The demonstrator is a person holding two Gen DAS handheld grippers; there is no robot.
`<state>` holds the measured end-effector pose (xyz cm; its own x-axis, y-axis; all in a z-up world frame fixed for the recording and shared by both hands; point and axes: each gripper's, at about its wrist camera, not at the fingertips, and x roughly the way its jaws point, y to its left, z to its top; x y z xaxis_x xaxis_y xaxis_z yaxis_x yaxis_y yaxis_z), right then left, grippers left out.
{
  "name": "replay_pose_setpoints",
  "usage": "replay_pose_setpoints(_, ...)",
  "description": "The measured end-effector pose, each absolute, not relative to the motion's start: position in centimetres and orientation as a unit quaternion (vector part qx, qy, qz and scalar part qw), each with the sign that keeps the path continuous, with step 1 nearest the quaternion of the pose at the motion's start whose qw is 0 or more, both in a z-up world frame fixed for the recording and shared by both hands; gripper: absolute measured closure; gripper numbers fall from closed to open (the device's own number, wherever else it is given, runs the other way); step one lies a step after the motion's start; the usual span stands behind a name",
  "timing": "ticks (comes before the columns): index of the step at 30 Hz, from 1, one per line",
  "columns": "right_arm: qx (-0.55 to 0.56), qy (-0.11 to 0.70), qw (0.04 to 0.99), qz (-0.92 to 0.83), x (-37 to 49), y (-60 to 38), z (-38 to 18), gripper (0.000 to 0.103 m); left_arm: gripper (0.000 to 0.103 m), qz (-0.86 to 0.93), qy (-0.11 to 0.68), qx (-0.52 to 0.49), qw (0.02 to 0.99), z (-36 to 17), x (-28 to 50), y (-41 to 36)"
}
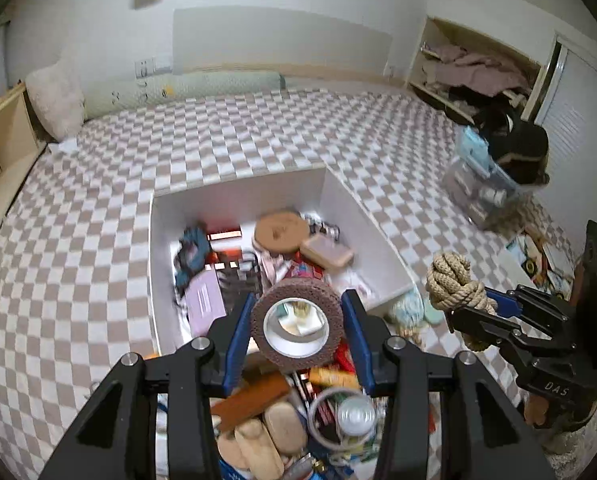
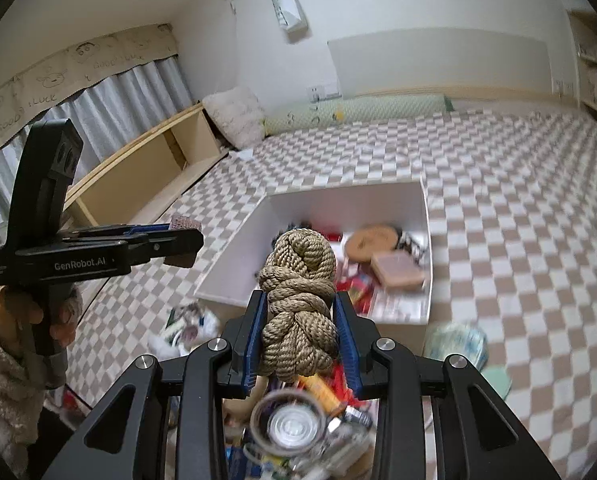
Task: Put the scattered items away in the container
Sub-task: 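Lift the tape roll and jute rope and carry both over the white box, then lower the tape roll into the box and open the left tool while the right tool releases the rope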
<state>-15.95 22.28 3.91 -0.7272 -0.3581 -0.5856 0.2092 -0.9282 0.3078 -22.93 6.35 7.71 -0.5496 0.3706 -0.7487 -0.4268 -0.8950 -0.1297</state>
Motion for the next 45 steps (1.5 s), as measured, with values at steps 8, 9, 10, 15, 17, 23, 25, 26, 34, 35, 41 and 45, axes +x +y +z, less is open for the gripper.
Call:
replay_pose_setpoints(8,0.324,-0.086,0.147,-0.930,-19.3,22.1,6.6,0.068,0.059,0.889,0.021,-0.402,0.216,8.8,-26.7,6.4)
replay_pose_setpoints(9,0.325,-0.084,0.146,-0.931,-19.7,22.1,6.7,0.068,0.059,0.890,0.020,-0.402,0.216,8.8,-27.2,6.5)
replay_pose_setpoints(10,0.326,-0.084,0.146,-0.930,-20.2,22.1,6.8,0.068,0.059,0.890,0.019,-0.401,0.215,8.8,-27.6,6.5)
replay_pose_setpoints(15,0.337,-0.103,0.148,-0.924,-22.5,22.6,6.4,0.068,0.059,0.890,0.011,-0.403,0.214,8.2,-29.7,6.9)
replay_pose_setpoints(17,0.344,-0.107,0.147,-0.921,-23.5,22.6,6.1,0.068,0.059,0.888,0.010,-0.407,0.213,7.7,-30.5,6.9)
replay_pose_setpoints(23,0.363,-0.110,0.145,-0.914,-26.1,22.7,5.0,0.068,0.059,0.883,0.009,-0.421,0.208,5.9,-33.4,6.7)
replay_pose_setpoints(25,0.369,-0.112,0.146,-0.911,-26.8,22.7,4.5,0.068,0.059,0.881,0.006,-0.426,0.206,5.2,-34.3,6.6)
replay_pose_setpoints(26,0.373,-0.112,0.146,-0.910,-27.1,22.6,4.3,0.068,0.059,0.880,0.004,-0.429,0.205,4.8,-34.8,6.5)
replay_pose_setpoints(34,0.403,-0.089,0.137,-0.901,-29.8,22.1,2.5,0.068,0.059,0.864,-0.018,-0.461,0.200,1.1,-39.0,6.5)
replay_pose_setpoints(35,0.407,-0.087,0.137,-0.899,-30.2,22.1,2.3,0.068,0.059,0.863,-0.017,-0.463,0.199,0.7,-39.4,6.6)
replay_pose_setpoints(41,0.422,-0.090,0.138,-0.891,-32.1,22.2,1.2,0.068,0.048,0.864,-0.027,-0.461,0.199,-0.6,-41.0,7.4)
replay_pose_setpoints(45,0.431,-0.092,0.141,-0.886,-33.0,22.0,0.7,0.068,0.018,0.871,-0.024,-0.452,0.191,-0.9,-41.7,7.7)
